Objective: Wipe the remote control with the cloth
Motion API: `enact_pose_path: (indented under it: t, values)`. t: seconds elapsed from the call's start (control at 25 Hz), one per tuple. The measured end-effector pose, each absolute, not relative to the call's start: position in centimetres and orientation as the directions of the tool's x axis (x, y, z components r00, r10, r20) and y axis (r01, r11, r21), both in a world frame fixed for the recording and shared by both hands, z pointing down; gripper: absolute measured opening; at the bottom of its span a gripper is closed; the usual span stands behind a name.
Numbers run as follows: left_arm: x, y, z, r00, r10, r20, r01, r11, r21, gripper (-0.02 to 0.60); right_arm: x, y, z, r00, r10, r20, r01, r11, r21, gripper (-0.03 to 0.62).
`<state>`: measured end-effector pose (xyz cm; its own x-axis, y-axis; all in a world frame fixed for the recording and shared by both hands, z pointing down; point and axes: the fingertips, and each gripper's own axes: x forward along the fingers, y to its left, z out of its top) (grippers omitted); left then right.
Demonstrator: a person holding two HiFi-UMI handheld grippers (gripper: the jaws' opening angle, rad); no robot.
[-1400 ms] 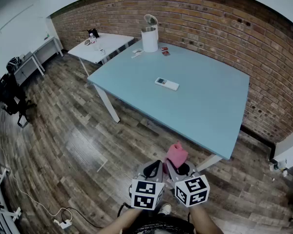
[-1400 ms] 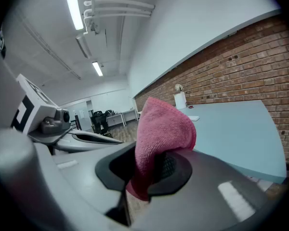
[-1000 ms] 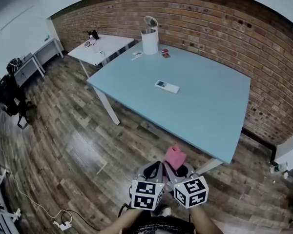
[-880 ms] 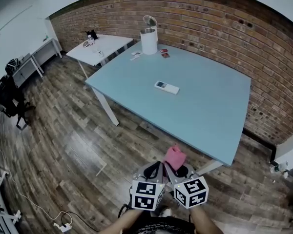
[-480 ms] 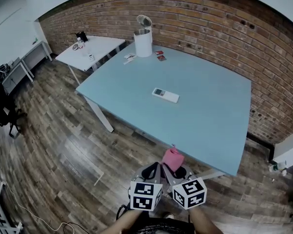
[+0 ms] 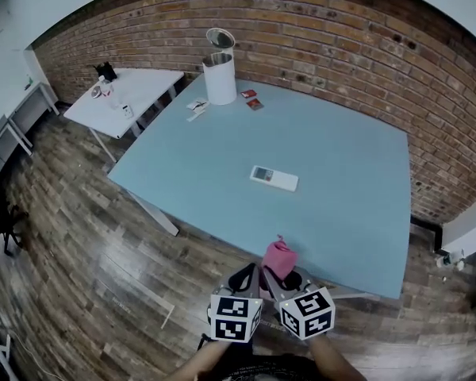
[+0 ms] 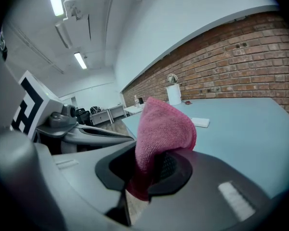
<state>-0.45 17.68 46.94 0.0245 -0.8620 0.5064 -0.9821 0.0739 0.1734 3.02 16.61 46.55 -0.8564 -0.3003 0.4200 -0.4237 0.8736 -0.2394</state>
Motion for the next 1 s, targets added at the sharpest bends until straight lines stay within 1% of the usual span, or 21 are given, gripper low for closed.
enact_pose_path:
  t: [0.24, 0.4, 0.6, 0.8, 1.0]
  values:
    - [-5.0, 14.6, 46.3, 0.112, -0.866, 0.487, -0.983, -0.023, 0.184, -0.002, -1.9, 13.7, 45.8, -0.829, -0.356, 0.432, -0.477, 0.852, -0.214, 0.066]
    - [-7.0, 12.7, 46.0, 0.190, -0.859, 0.475, -0.978, -0.125, 0.165, 0.000, -3.7, 12.2, 45.3, -0.808, -0.400, 0.432, -0.522, 0.826, -0.212, 0.066]
    - [-7.7, 9.8, 45.6, 0.307, -0.839, 0.449, -0.952, -0.270, 0.146, 0.000, -3.8, 10.0, 45.2, -0.776, -0.452, 0.439, -0.576, 0.792, -0.204, 0.066]
    - [-8.8, 6.3, 46.3, 0.349, -0.806, 0.478, -0.932, -0.354, 0.083, 0.002, -3.5, 7.1, 45.4, -0.751, -0.500, 0.432, -0.622, 0.755, -0.207, 0.066]
    - [-9.8, 2.6, 46.9, 0.392, -0.770, 0.504, -0.899, -0.436, 0.034, 0.002, -4.2, 4.3, 46.0, -0.741, -0.516, 0.431, -0.640, 0.737, -0.217, 0.066]
